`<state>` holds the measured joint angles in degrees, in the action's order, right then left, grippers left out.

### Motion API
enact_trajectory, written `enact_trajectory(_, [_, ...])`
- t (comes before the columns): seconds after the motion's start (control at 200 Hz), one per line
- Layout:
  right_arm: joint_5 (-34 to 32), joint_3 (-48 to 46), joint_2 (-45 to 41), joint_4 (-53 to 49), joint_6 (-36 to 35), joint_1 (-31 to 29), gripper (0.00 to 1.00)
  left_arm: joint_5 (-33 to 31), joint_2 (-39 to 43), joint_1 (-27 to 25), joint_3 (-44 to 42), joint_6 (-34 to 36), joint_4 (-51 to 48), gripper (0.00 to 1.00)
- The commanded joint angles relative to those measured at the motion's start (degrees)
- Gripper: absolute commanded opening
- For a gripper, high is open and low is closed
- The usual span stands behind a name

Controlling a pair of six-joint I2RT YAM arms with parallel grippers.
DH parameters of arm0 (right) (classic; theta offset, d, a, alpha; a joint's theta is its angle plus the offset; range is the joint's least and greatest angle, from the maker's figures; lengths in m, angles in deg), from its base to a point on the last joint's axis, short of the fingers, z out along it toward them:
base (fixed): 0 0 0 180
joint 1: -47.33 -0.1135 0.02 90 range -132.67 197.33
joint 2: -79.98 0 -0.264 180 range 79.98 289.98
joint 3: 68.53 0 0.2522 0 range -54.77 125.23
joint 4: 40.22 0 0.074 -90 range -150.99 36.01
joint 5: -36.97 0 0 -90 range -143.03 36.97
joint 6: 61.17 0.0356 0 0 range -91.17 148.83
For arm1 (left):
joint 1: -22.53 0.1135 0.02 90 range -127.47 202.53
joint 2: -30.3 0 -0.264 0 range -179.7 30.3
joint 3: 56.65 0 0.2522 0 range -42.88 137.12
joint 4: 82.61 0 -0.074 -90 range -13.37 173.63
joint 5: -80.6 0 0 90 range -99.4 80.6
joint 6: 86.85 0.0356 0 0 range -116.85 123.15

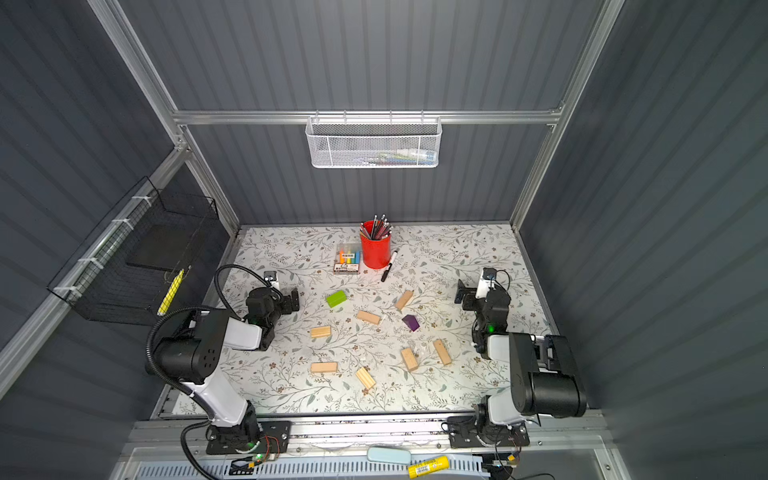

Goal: Build the wood block tower

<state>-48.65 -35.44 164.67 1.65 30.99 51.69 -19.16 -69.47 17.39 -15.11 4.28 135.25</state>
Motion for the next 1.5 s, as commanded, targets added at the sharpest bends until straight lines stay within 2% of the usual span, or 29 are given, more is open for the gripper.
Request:
enact_trajectory(0.0, [0.26, -0.57, -1.23, -0.09, 0.22, 0.03, 0.99, 0.40, 1.51, 0.49, -0.66, 0.98, 0.03, 1.00])
enact_trajectory(1.286, [0.38, -0.70, -1.27, 0.04, 0.22, 0.03, 0.99, 0.02, 1.59, 0.49, -1.05, 0.90, 0.88, 1.00])
enact_trajectory(1.416, [1.94, -1.71, -2.94, 0.70, -0.27, 0.03, 0.99, 1.73, 5.19, 0.49, -2.13, 1.59, 0.08, 1.00])
enact_trajectory(1.496, [1.17, -1.64, -6.70, -2.76, 0.04, -0.01, 0.99, 1.61, 9.29, 0.49, -2.92, 1.28, -1.95, 1.00])
